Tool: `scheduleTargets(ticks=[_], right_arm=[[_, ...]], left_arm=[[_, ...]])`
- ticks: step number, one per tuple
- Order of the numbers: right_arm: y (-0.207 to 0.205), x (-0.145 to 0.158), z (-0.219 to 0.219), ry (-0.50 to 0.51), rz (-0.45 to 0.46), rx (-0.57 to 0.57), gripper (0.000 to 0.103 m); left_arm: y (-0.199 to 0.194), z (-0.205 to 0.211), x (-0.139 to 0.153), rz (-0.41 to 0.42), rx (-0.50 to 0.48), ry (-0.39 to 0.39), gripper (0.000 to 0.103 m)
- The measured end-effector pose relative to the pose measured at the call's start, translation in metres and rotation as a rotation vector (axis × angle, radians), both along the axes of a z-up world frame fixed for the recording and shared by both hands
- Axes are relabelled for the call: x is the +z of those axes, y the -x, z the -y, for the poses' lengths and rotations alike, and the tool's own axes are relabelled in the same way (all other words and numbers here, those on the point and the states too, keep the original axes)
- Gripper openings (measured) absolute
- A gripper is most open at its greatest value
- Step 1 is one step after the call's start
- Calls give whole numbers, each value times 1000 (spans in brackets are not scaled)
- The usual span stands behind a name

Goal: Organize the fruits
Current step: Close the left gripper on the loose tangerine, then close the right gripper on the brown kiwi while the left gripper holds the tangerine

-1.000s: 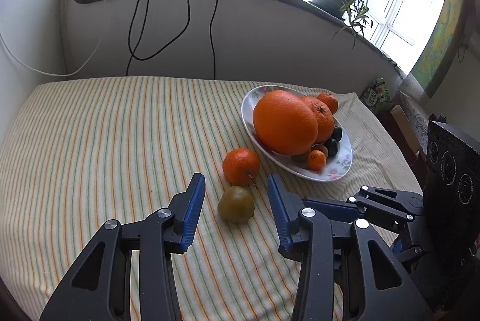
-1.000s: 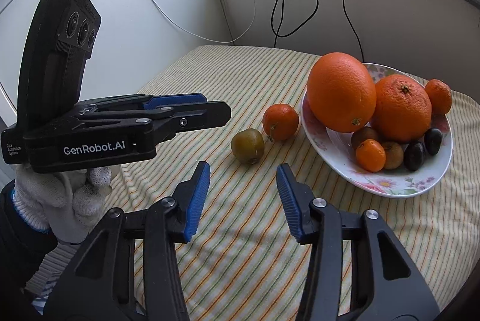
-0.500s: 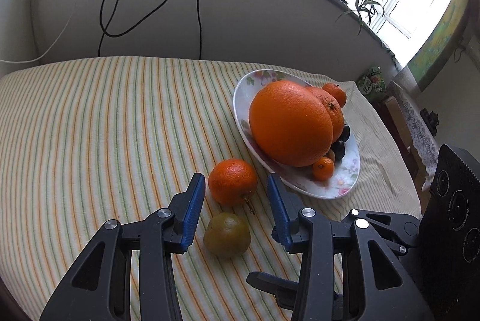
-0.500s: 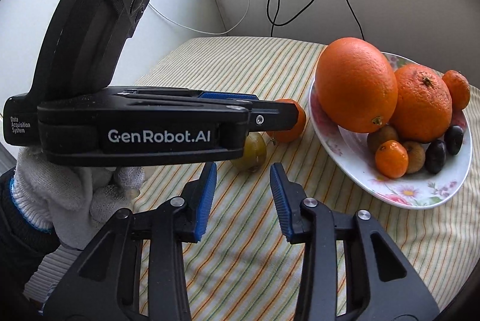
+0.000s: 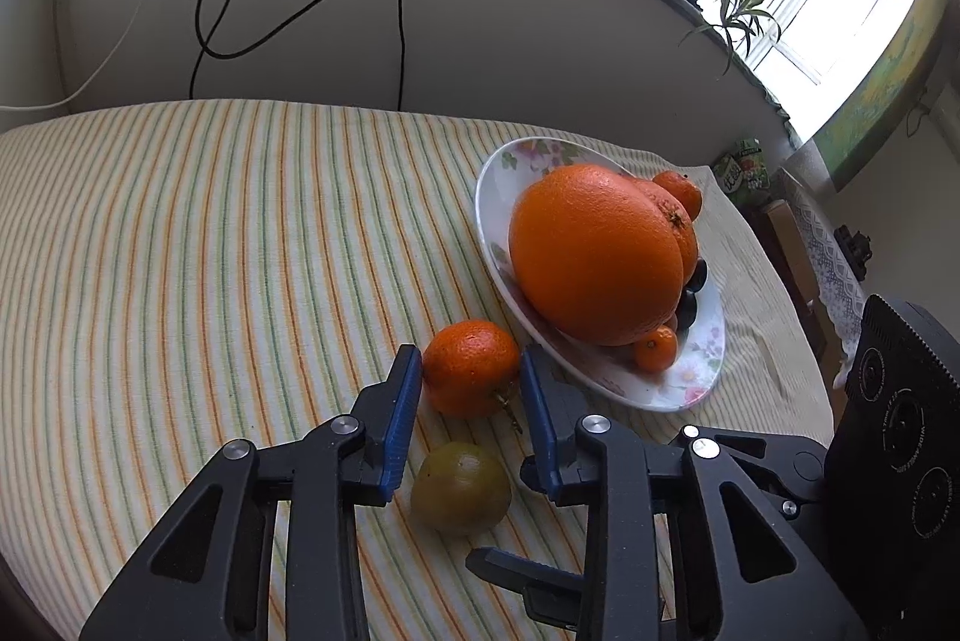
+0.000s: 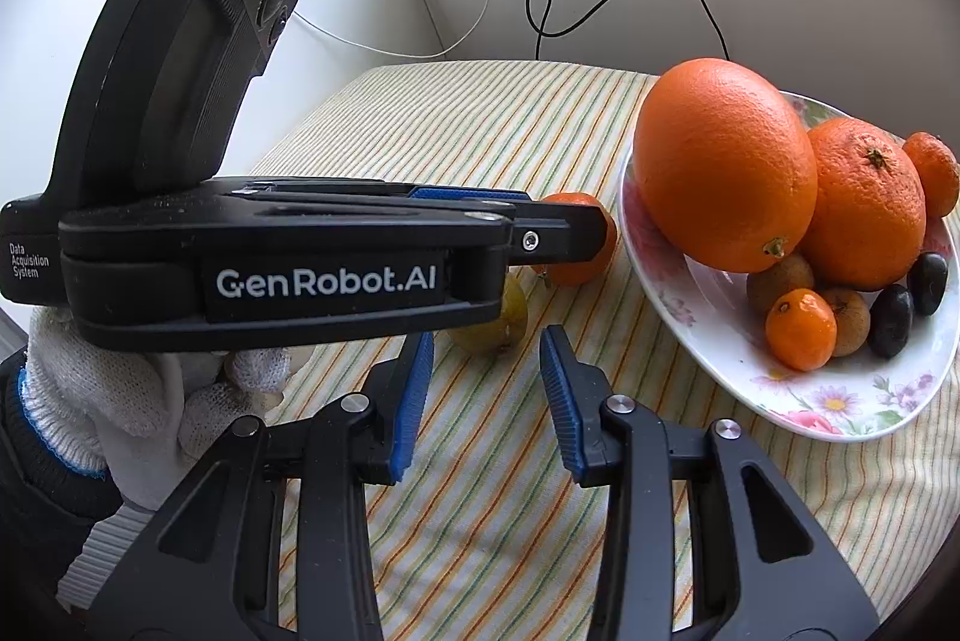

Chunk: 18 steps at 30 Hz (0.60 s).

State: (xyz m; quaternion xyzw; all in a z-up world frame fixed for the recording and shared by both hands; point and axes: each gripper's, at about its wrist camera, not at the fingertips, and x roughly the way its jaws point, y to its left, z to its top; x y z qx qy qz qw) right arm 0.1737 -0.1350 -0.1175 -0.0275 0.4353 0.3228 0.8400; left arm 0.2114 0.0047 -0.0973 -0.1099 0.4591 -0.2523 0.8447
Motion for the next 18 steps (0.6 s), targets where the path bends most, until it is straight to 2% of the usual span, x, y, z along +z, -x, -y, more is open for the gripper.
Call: scheduleTargets(ticks=[16, 18], right_arm=[[-9, -10, -18, 38, -5, 14, 39], [-8, -10, -17, 36, -5, 8, 33]], left_arm=[[-3, 3, 0, 11, -24, 4, 32], [-3, 3, -1, 8, -23, 2, 32]])
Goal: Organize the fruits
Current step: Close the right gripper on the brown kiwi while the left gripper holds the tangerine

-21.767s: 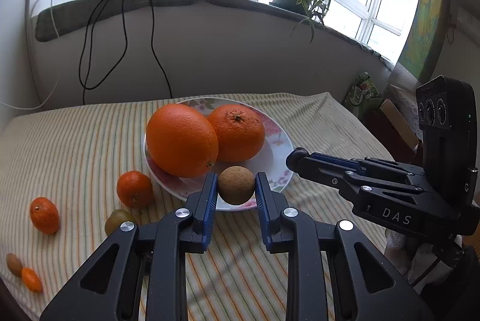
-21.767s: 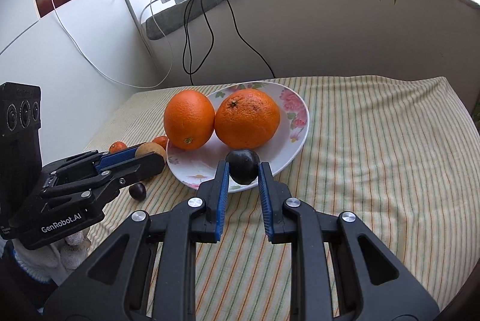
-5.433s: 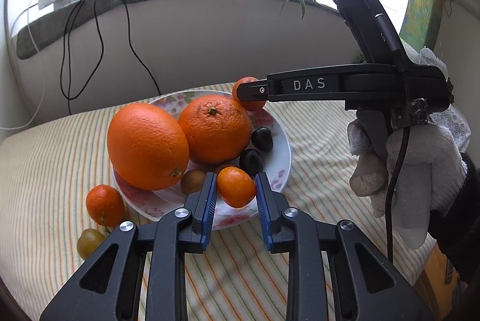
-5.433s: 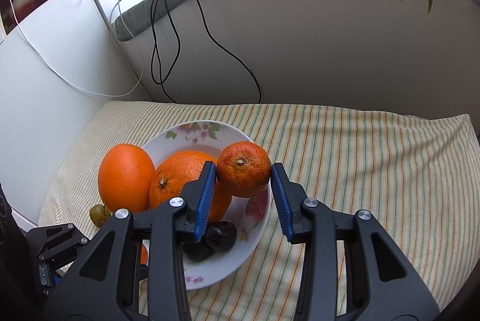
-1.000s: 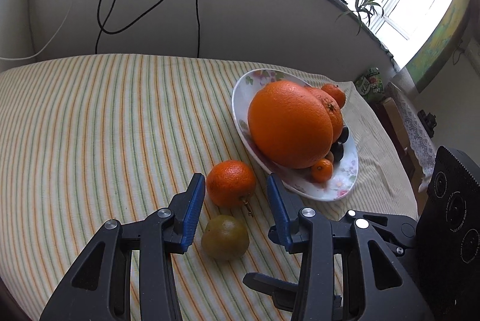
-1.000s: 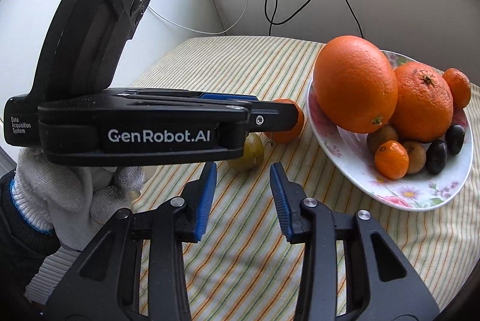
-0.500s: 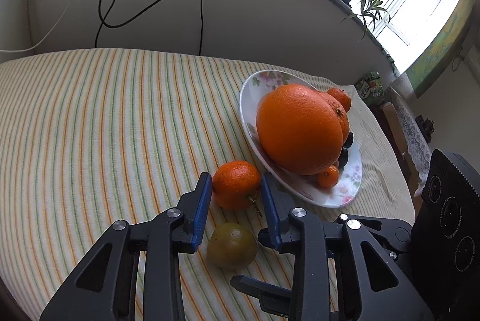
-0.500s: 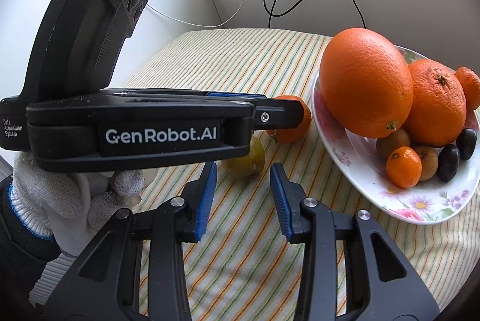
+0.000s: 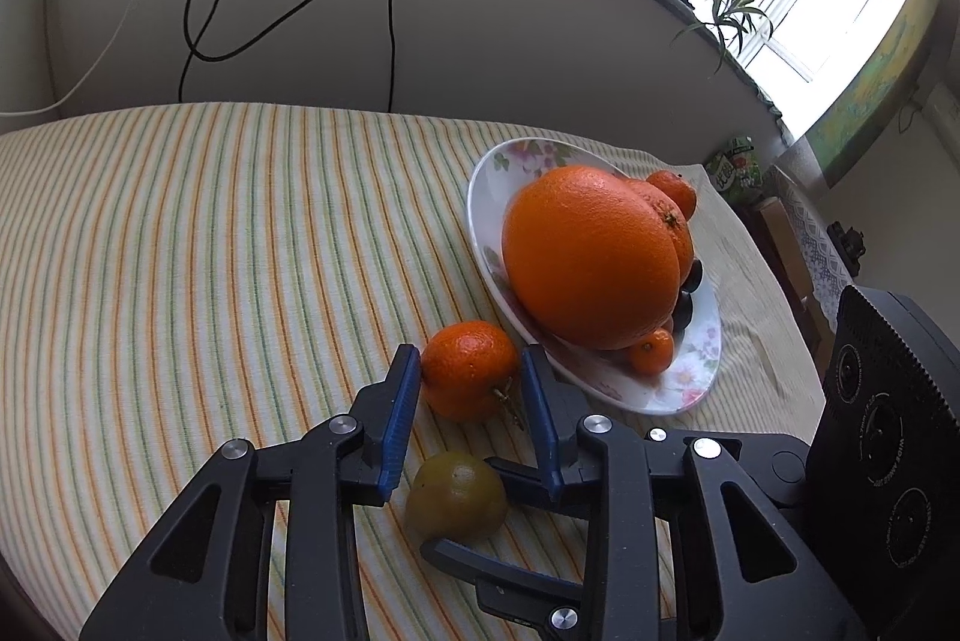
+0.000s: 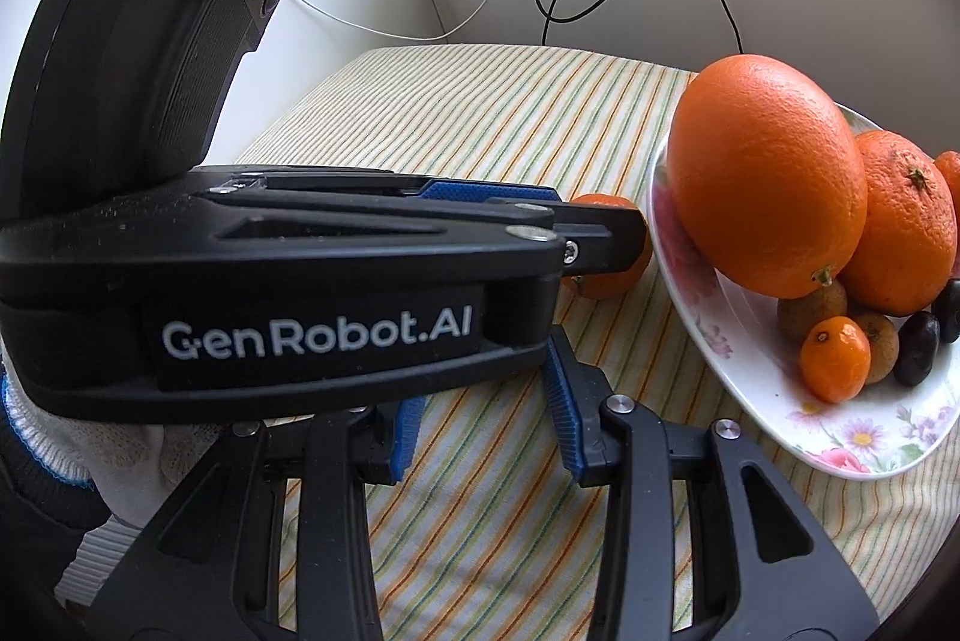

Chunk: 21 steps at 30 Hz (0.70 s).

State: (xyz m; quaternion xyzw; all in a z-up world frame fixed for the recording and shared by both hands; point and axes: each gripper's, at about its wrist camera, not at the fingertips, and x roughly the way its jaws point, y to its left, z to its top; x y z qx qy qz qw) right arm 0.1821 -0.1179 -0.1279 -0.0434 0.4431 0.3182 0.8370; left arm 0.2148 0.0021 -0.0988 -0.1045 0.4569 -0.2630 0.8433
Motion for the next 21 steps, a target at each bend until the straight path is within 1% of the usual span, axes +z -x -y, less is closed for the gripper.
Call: scheduleTargets(ticks=[5, 8, 12, 21], right_arm=[[0, 0, 6, -21, -14, -6, 30], [2, 1, 6, -15, -8, -6, 29], [4, 1, 12, -30, -14, -12, 29], [11, 3, 30, -53, -14, -24, 29]], left_arm=[[2, 4, 0, 16, -10, -25, 33], [1, 4, 0, 15, -8, -23, 32], [3, 5, 1, 24, 0, -29, 31], [11, -4, 4, 32, 36, -6, 31]])
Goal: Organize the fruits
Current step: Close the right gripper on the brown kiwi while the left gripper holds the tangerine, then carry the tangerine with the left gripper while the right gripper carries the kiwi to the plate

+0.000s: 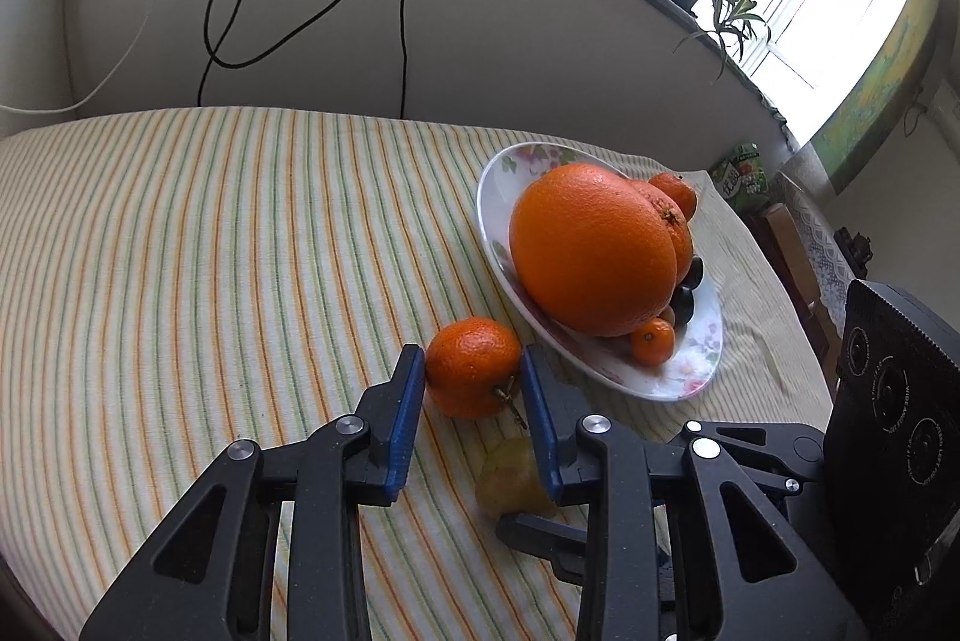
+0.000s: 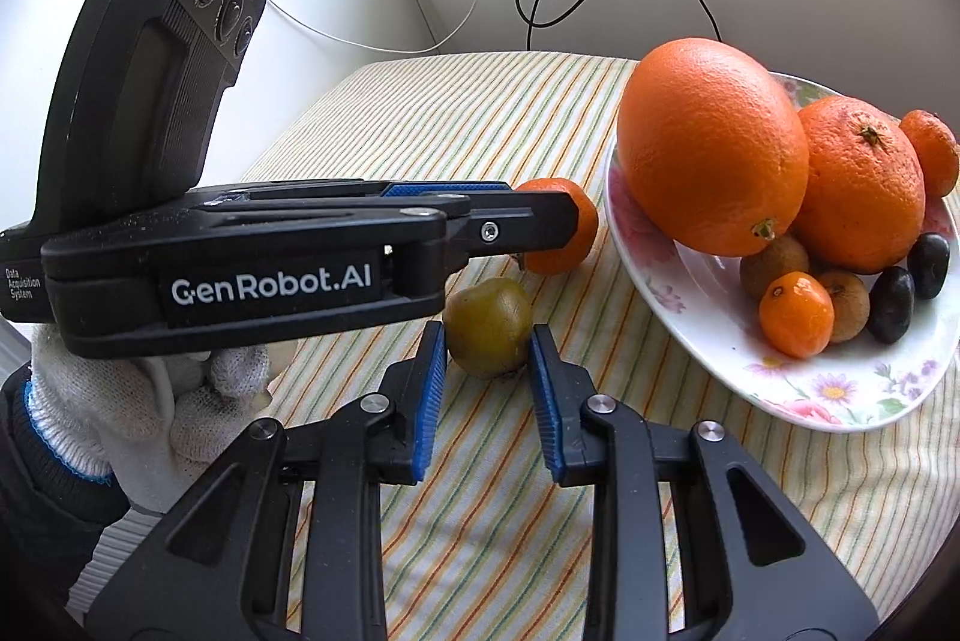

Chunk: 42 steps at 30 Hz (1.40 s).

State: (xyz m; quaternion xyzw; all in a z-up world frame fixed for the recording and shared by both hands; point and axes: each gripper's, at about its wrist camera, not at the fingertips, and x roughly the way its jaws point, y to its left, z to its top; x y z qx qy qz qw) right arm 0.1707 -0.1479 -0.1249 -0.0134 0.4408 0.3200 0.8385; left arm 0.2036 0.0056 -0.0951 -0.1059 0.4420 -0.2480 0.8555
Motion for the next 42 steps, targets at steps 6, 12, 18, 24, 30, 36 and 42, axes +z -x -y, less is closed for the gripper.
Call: scheduleTargets(ticks=[6, 12, 18, 24, 30, 36, 42], right_arm=[[6, 4, 13, -18, 8, -17, 28], [18, 11, 31, -39, 24, -25, 28], [27, 24, 55, -60, 51, -53, 28], [33, 38, 87, -88, 79, -99, 28], [36, 50, 116, -99, 115, -145, 28], [28, 53, 139, -105, 129, -191, 28], [19, 52, 155, -109, 130, -224, 28]], left_arm=[[8, -10, 7, 18, 37, 12, 31], [19, -11, 14, 36, 50, 24, 31], [21, -5, 27, 61, 57, 31, 31], [19, 10, 42, 94, 53, 29, 31], [15, 24, 53, 117, 45, 25, 31], [10, 37, 64, 141, 31, 25, 31], [-3, 51, 70, 149, 20, 12, 31]])
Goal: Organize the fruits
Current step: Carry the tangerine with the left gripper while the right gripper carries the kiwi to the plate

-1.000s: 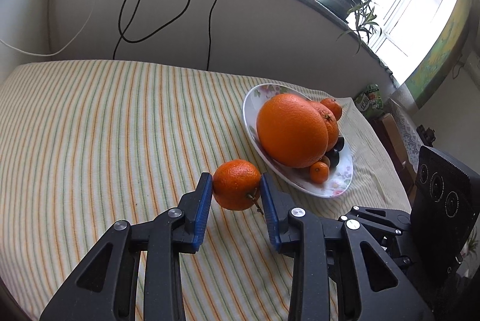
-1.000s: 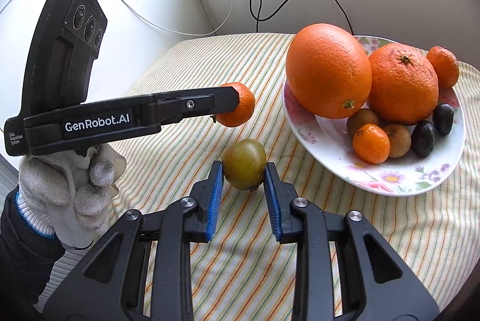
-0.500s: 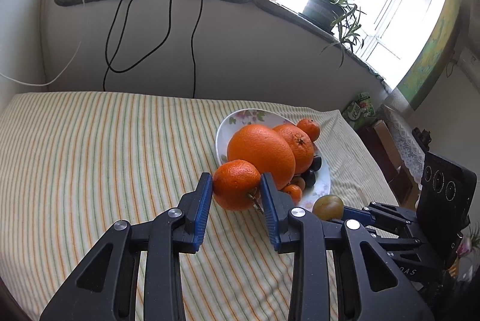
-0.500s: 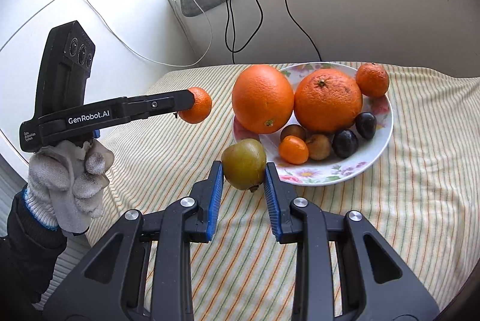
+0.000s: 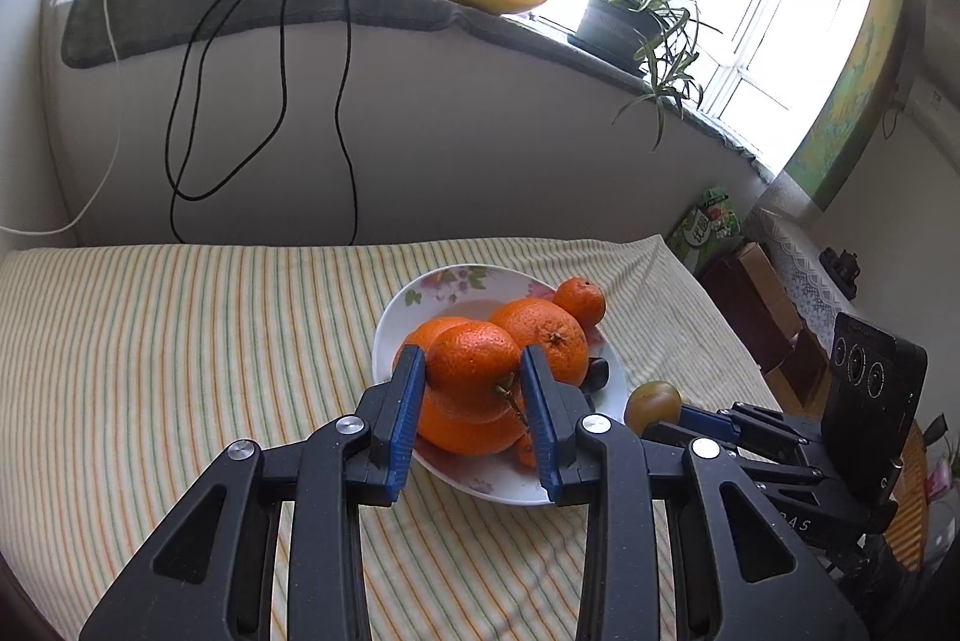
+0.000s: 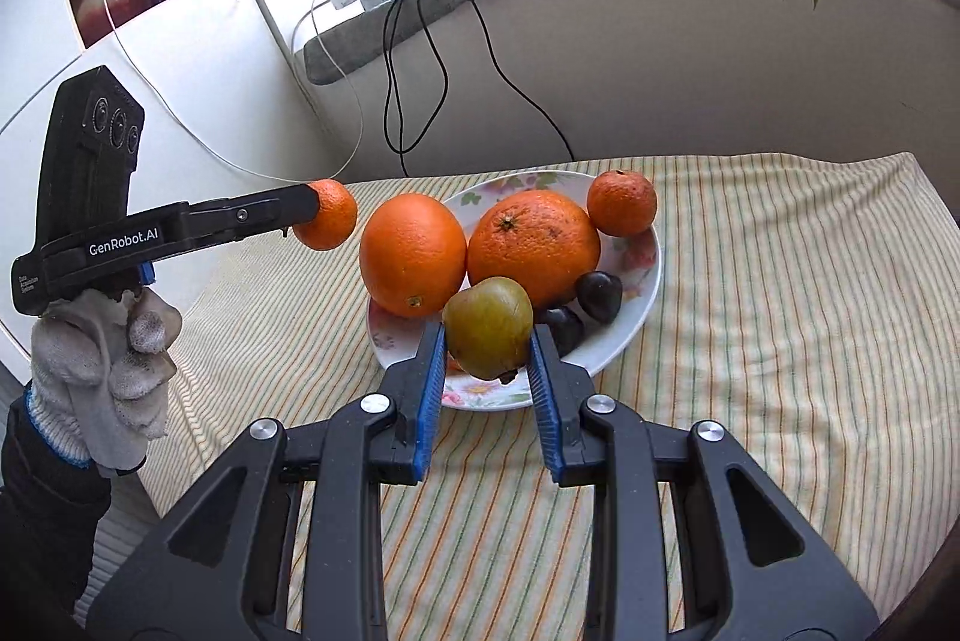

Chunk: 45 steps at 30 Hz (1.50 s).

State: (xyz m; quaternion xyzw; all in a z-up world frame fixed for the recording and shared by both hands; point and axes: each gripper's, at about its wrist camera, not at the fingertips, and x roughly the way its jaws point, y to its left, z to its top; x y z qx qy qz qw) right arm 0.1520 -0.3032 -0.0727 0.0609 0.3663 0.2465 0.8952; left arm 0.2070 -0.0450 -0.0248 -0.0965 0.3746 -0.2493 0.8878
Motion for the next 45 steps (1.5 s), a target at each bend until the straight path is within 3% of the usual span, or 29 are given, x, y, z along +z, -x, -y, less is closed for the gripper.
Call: scheduleTargets(ticks=[27, 45], right_arm=[[-16, -3, -10, 17, 23, 1, 29], [-20, -9, -27, 57, 27, 47, 29]], left_arm=[[-43, 63, 6, 55, -7, -170, 31], [-61, 71, -4, 9, -10, -177, 31]])
